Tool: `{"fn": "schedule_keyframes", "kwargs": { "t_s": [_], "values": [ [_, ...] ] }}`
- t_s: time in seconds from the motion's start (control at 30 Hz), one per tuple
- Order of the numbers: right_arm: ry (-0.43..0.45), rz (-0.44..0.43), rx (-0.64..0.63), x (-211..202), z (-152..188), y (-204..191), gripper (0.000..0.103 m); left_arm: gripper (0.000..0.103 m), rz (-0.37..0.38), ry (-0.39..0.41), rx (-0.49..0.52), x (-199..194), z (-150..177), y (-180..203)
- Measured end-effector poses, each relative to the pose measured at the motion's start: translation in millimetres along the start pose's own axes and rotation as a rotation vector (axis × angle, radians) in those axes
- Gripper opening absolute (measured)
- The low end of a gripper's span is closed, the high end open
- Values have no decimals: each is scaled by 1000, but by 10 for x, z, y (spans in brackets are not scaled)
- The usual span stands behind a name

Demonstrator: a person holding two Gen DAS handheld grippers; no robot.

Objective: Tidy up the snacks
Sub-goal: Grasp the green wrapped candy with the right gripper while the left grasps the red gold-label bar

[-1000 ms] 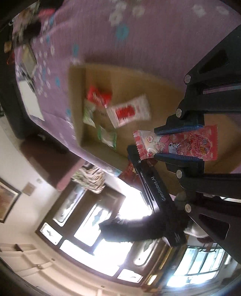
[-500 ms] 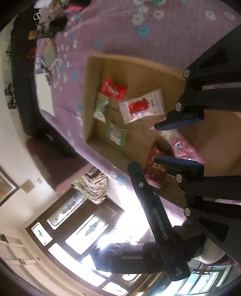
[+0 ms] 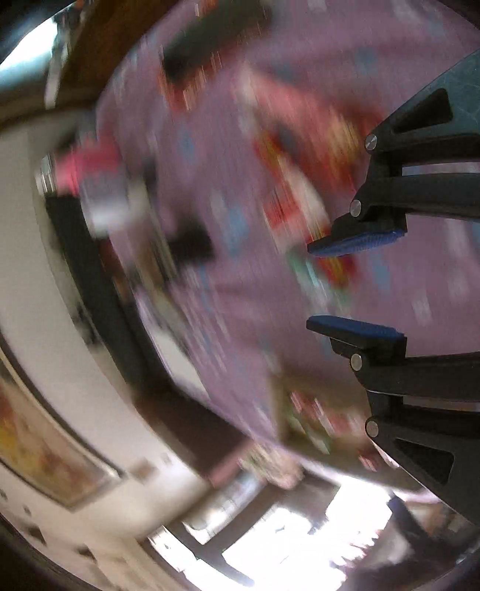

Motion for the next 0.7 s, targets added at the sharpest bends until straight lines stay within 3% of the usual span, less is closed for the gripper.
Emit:
{"fn": "schedule_keyframes", "kwargs": {
  "t_s": [0.13, 0.37, 0.43, 0.47, 0.53, 0.7],
  "values": [
    [-8, 106, 24, 149, -190, 320, 36, 63, -2, -41, 10, 104, 111, 91],
    [-92, 185, -105, 795, -272, 74, 35, 63, -31, -53, 8, 71, 180, 104],
    [-145, 213, -144, 947, -192, 6, 31, 63, -38, -49, 12, 48, 195, 91],
    [-128, 224, -171, 929, -166, -36, 18, 63, -42, -44, 15, 25, 201, 86],
    [-157, 185, -195, 901, -70, -99, 3, 63, -48, -42, 18, 27, 206, 73],
    [-280, 22, -247, 609, 397, -211, 3, 63, -35, -65, 8, 105, 258, 78]
  ]
}}
Point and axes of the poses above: each gripper's, at about its wrist camera, not at the fingertips, and x roughly the way its jaws point, y to its right, z to its underside, the point moved 3 cm from there along x, roughly the way its jaws point, and after that the axes turned 2 degrees about -x, right-handed, at the moved point
